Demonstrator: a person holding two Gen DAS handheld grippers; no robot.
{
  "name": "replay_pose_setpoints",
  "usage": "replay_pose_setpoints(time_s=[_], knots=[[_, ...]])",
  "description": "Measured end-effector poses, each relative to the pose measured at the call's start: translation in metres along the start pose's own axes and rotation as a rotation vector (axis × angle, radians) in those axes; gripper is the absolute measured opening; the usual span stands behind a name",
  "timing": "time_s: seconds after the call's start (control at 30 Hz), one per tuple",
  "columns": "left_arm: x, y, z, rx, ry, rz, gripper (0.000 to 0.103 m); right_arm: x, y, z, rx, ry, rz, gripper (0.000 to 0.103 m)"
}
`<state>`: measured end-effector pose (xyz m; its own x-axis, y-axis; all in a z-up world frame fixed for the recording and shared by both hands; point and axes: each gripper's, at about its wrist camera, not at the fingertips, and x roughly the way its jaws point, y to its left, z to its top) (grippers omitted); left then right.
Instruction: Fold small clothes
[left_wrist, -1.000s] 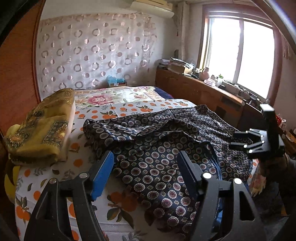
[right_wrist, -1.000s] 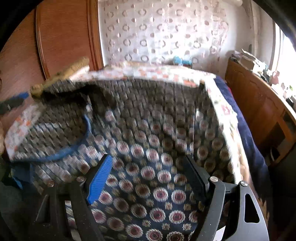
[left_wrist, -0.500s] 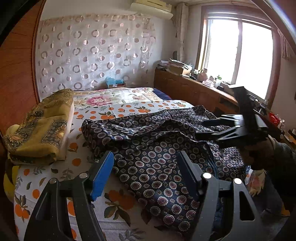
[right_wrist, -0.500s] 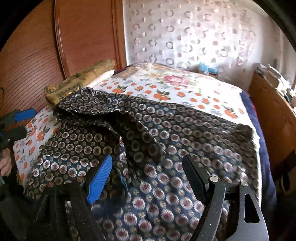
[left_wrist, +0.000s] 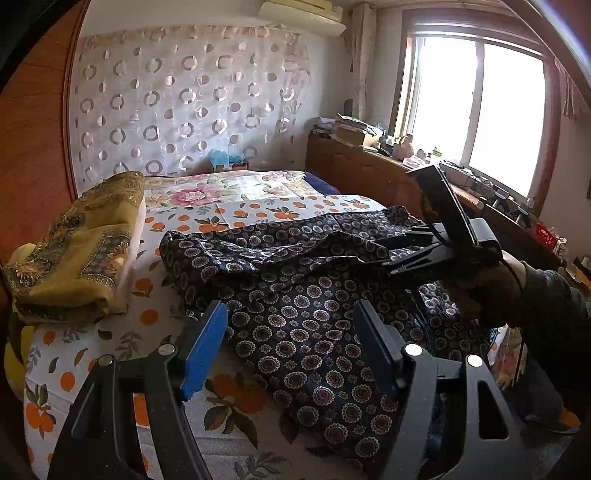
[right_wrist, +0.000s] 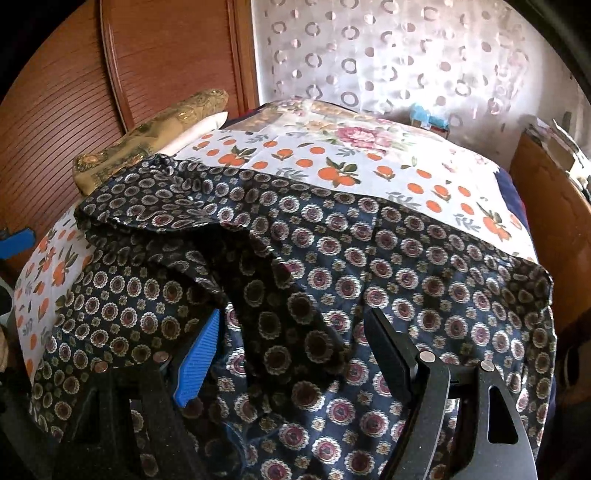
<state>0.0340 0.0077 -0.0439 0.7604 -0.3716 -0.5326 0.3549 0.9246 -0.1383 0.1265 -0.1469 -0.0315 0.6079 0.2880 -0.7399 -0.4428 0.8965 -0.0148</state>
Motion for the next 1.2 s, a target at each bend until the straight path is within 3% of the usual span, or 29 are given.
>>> replay_pose_setpoints(time_s=[0.1, 0.17, 0.2, 0.27, 0.67, 1.2], knots=[[0.000, 0.000, 0.000, -0.001, 0.001, 0.001, 0.072, -0.001, 0.007, -0.005, -0.025, 0.002, 0.015, 0.060], [0.001, 0.000, 0.000, -0.001, 0.003, 0.000, 0.072, 0.000, 0.013, -0.006, -0.044, 0.008, 0.029, 0.025], [0.001, 0.000, 0.000, 0.000, 0.004, 0.001, 0.072, 0.000, 0.016, -0.008, -0.059, 0.016, 0.049, 0.015], [0.001, 0.000, 0.000, 0.002, 0.004, 0.002, 0.072, -0.002, 0.023, -0.009, -0.083, 0.003, 0.047, 0.005], [0.001, -0.002, -0.002, 0.001, -0.002, -0.004, 0.072, -0.074, 0.025, -0.050, -0.005, -0.192, 0.030, 0.003], [0.011, -0.031, -0.001, 0.036, 0.006, -0.041, 0.072, -0.121, -0.005, -0.135, 0.162, -0.198, -0.159, 0.003]])
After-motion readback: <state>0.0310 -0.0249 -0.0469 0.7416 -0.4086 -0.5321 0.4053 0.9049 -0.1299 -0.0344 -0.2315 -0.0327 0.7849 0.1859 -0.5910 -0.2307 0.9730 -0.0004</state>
